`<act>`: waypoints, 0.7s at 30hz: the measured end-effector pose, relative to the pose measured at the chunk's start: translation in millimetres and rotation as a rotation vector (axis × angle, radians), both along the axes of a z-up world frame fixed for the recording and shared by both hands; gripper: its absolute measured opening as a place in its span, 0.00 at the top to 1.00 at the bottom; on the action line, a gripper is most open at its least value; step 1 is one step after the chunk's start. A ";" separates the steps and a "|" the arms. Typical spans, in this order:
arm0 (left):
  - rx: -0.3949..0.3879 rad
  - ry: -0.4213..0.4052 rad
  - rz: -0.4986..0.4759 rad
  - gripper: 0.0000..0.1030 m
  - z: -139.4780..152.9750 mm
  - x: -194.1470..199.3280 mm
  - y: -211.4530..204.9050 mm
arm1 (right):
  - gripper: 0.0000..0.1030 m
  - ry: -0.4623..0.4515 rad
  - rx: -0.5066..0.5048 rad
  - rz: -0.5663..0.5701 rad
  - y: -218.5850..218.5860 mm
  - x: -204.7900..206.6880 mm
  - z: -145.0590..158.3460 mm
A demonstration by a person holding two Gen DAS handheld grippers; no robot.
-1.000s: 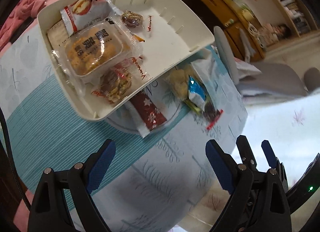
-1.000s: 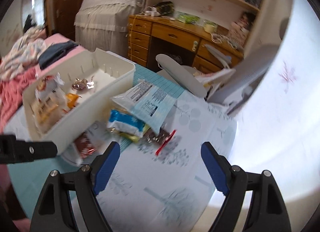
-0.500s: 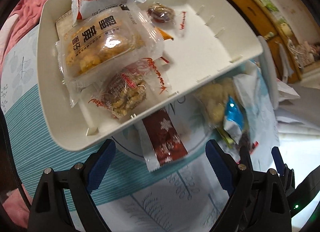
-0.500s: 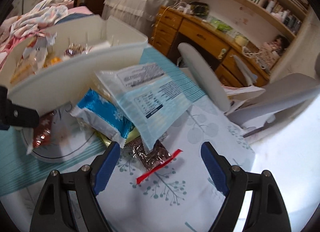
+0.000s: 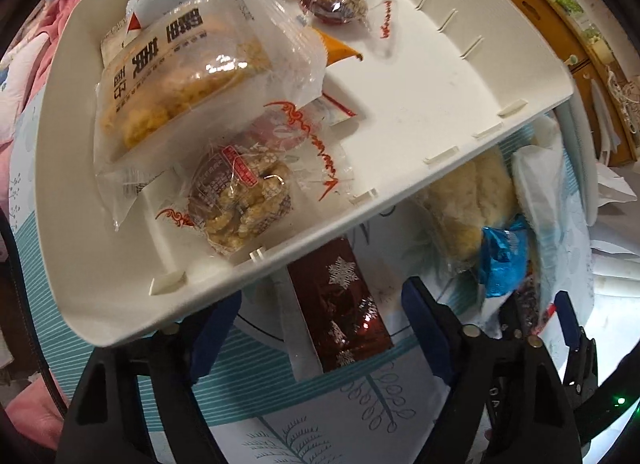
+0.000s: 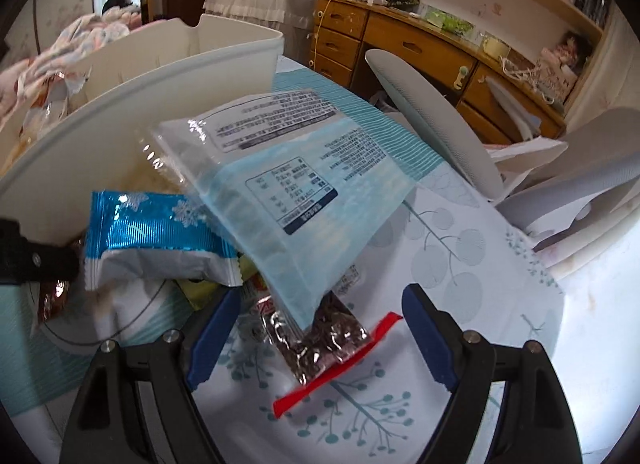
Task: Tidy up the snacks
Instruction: 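Grasp the dark red sachet with left gripper while right grasps red-strip pack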
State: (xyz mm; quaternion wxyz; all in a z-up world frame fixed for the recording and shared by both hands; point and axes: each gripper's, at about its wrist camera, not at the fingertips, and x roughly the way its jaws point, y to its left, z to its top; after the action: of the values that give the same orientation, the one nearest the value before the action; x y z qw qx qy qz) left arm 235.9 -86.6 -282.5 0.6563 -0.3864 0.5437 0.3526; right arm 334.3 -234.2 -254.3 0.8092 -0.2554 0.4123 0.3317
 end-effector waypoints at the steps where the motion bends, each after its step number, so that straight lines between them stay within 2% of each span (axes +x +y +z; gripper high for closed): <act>1: -0.003 0.008 0.002 0.31 -3.4 1.9 1.6 | 0.19 0.011 0.010 -0.007 -0.4 1.4 -1.1; 4: -0.018 0.023 0.012 0.40 -13.6 6.0 7.1 | 0.19 0.046 0.039 -0.030 -3.6 7.1 -4.2; 10: -0.019 0.008 0.021 0.47 -19.7 12.1 12.6 | 0.23 0.104 0.089 -0.070 -7.5 13.2 -7.5; 13: -0.016 0.012 0.022 0.51 -21.5 13.0 13.8 | 0.33 0.114 0.115 -0.109 -10.7 18.7 -6.4; 15: -0.026 0.003 0.028 0.54 -20.3 9.2 15.1 | 0.44 0.123 0.136 -0.144 -13.5 23.0 -5.1; 19: -0.044 -0.011 0.039 0.59 -21.3 2.3 21.0 | 0.53 0.135 0.149 -0.164 -13.6 23.9 -4.7; 21: -0.053 -0.020 0.034 0.60 -22.6 0.7 23.1 | 0.61 0.147 0.158 -0.168 -13.0 22.8 -3.8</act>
State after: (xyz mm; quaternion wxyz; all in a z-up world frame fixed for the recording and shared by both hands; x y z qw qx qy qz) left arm 236.5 -63.5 -305.1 0.6450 -0.4163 0.5399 0.3452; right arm 357.0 -247.2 -258.1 0.8194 -0.1303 0.4630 0.3118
